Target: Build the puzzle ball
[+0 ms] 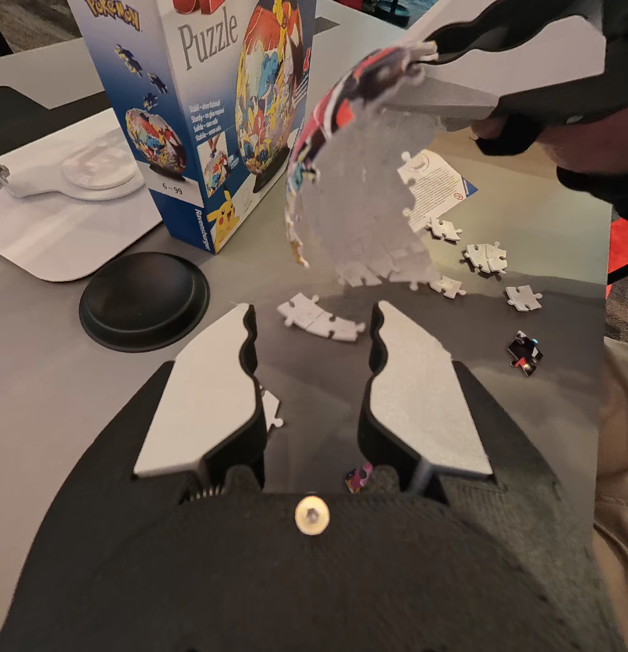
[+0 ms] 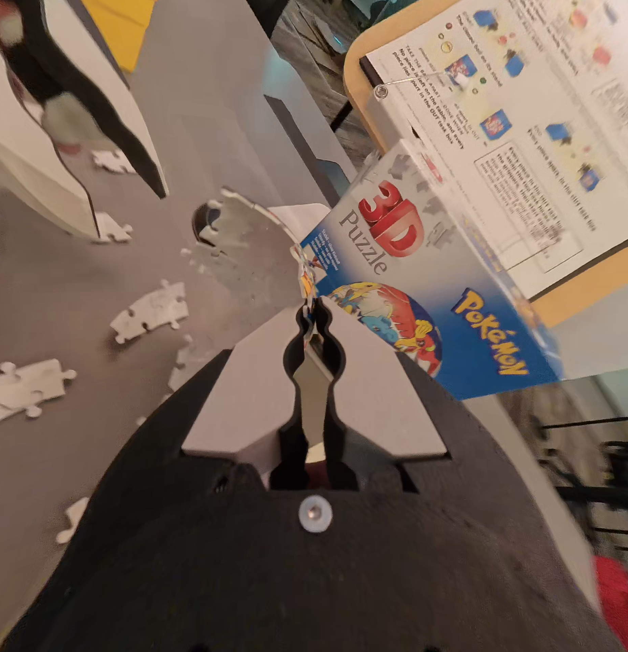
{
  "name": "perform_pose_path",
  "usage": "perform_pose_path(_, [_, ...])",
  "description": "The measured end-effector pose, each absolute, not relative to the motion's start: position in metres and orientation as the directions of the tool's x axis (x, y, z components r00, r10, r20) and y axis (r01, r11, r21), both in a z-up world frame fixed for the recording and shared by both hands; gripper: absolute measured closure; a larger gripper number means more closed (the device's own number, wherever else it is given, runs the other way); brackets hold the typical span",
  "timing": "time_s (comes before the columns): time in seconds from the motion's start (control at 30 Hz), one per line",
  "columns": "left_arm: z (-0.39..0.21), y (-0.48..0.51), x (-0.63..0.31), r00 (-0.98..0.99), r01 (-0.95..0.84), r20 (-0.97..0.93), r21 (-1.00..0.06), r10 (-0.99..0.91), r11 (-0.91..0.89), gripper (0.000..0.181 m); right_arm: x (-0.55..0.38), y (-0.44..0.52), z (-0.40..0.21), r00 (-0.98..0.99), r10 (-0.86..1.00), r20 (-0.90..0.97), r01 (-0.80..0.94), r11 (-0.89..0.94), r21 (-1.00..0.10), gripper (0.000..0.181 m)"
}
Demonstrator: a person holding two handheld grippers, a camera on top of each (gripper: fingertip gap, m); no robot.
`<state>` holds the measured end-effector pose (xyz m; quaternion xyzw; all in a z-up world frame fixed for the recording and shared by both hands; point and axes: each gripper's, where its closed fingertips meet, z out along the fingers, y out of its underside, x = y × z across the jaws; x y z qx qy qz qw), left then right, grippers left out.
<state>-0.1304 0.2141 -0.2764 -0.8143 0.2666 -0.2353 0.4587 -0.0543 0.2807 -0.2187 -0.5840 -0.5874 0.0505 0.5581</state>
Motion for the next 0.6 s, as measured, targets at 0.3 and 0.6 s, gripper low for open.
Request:
perform_pose_path(0.3, [-0.277,0.213,-0.107,0.734,-0.247,0.131,-0.863,-0.667,-0.441,0.122,-0.054,0.271,-0.241,0.269,0.942,0.201,0.584,0.007,-0.812,0.18])
perform_pose_path(0.6, [-0.3,0.215,-0.08,0.717,-0.245,0.223,-0.806,-0.66,-0.539,0.14,-0.052,0.266,-0.25,0.223,0.945,0.239,0.647,0.04,-0.762,0.18])
